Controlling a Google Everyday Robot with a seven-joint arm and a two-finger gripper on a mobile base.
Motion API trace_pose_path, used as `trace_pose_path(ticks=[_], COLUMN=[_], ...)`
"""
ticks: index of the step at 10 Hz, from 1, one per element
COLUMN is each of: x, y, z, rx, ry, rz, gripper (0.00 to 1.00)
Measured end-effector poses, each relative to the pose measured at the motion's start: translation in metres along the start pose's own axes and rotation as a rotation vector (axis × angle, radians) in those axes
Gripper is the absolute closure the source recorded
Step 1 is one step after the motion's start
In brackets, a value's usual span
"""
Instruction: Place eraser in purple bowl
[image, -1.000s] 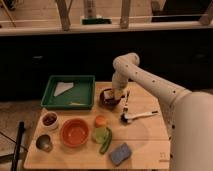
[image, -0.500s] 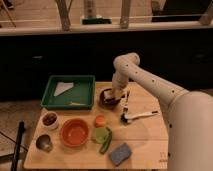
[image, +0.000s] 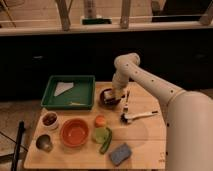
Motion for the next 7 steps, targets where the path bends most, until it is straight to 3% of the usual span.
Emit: trace_pose_path(ticks=[2,7], x=[0.0024,-0.0035], y=[0.0005,-0.0013], z=[0.0020,-0.0004], rx=[-0.005,0.005], ry=[0.000,0.009], rz=[-0.004,-0.011], gripper=[0.95,0.43])
